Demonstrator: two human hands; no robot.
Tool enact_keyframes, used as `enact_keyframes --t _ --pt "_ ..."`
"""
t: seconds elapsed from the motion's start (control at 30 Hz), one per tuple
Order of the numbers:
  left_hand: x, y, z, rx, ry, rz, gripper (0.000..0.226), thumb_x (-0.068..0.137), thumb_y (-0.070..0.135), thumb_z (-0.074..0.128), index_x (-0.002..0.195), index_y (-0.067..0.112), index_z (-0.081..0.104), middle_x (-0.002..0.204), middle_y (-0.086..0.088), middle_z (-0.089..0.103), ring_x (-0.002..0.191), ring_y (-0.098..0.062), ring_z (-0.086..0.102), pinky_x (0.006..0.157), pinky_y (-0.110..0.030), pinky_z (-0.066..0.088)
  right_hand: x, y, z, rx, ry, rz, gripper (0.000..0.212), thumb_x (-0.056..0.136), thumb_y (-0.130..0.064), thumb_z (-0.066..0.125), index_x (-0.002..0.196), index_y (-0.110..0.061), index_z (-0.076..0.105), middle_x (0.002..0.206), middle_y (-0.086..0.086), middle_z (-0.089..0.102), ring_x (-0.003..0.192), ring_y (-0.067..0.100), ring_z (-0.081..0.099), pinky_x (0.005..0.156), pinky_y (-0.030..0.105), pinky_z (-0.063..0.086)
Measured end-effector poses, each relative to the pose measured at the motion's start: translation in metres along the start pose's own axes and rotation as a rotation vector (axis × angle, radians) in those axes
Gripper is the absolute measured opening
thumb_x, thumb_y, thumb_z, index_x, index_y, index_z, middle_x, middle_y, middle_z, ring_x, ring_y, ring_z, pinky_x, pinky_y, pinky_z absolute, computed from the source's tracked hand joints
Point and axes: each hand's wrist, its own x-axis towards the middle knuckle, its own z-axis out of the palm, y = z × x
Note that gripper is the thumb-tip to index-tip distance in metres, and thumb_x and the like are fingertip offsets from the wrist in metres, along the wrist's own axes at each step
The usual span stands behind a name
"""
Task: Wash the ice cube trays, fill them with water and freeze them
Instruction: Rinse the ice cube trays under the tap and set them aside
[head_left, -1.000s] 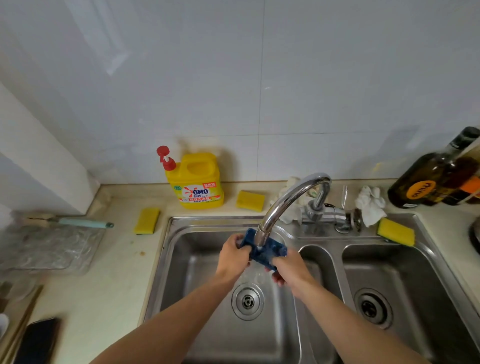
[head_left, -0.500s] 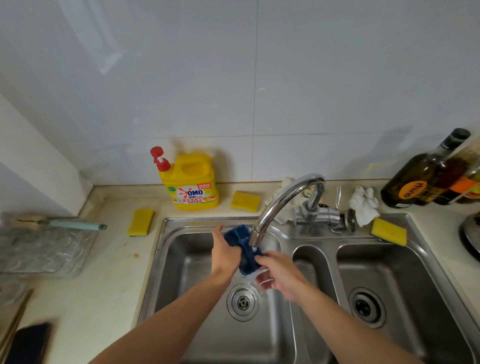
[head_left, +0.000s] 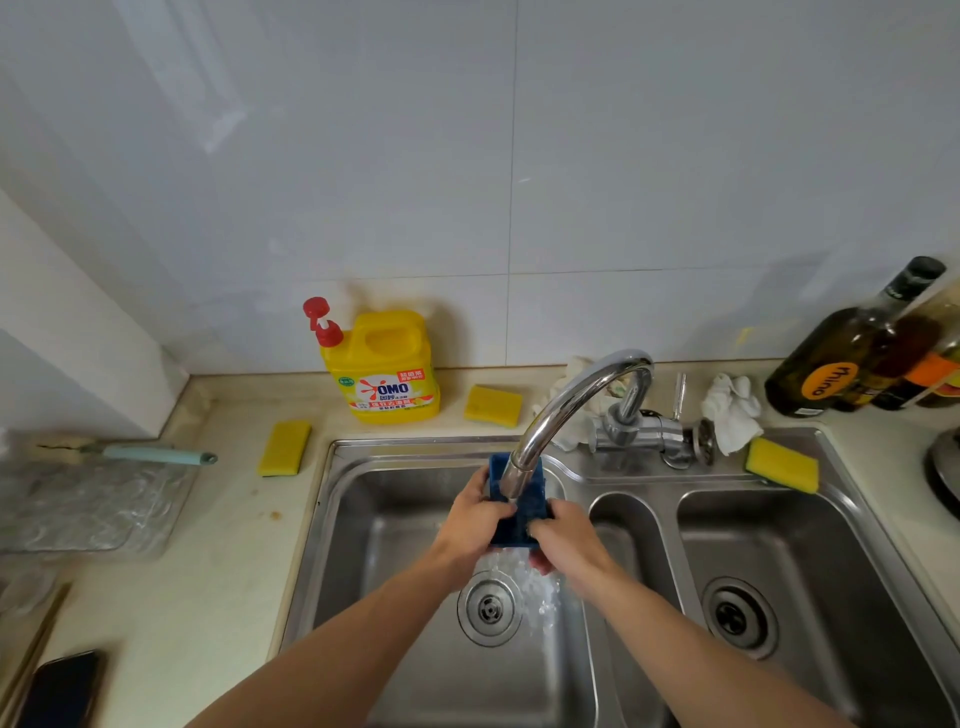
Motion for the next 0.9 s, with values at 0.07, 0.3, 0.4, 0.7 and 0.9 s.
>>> enact_keyframes --t 0.07,0.3,0.4,0.7,0.9 --pt "-0.002 -0.001 -0.003 0.003 -0.055 -0.011 0.066 0.070 -0.003 0.053 0.121 0.038 0.058 0.102 -0.003 0.074 0.085 -0.024 0.072 0.067 -0.034 0.058 0.000 0.000 0.001 0.002 0.002 -0.003 0.015 0.091 -0.003 0.050 0.089 -0.006 0.065 0.062 0.008 0.068 0.048 0.015 0.060 0.047 0.026 0.048" --pt "0.000 -0.005 -0.010 0.185 -0.050 0.060 0.065 0.075 -0.015 0.049 0.124 0.028 0.051 0.103 -0.007 0.072 0.076 -0.016 0.072 0.062 -0.032 0.057 -0.002 0.001 0.010 -0.023 -0.021 -0.015 0.014 0.087 -0.016 0.055 0.091 -0.009 0.066 0.071 0.009 0.075 0.051 0.016 0.064 0.048 0.029 0.052" --pt "0.001 -0.008 -0.015 0.243 0.017 0.041 0.058 0.083 -0.010 0.054 0.127 0.025 0.044 0.109 -0.005 0.069 0.080 -0.016 0.075 0.061 -0.030 0.059 -0.002 -0.001 0.008 -0.014 0.012 -0.025 0.014 0.089 -0.029 0.063 0.097 -0.017 0.064 0.086 0.005 0.076 0.065 0.014 0.071 0.052 0.024 0.054" --pt "-0.002 -0.006 -0.020 0.294 -0.125 0.066 0.060 0.077 -0.011 0.043 0.120 0.026 0.063 0.101 0.004 0.077 0.095 -0.013 0.074 0.069 -0.027 0.060 0.000 -0.007 0.001 0.018 0.045 -0.089 0.040 0.077 -0.016 0.064 0.116 -0.018 0.055 0.106 0.005 0.070 0.090 0.022 0.071 0.060 0.039 0.064" --pt "0.000 -0.009 -0.023 0.355 -0.069 0.034 0.050 0.084 -0.009 0.046 0.110 0.029 0.064 0.096 0.002 0.074 0.089 -0.011 0.072 0.064 -0.020 0.056 0.003 -0.001 0.001 -0.039 0.101 -0.086 0.023 0.083 -0.010 0.066 0.100 -0.018 0.053 0.086 0.009 0.070 0.056 0.015 0.066 0.050 0.029 0.057"
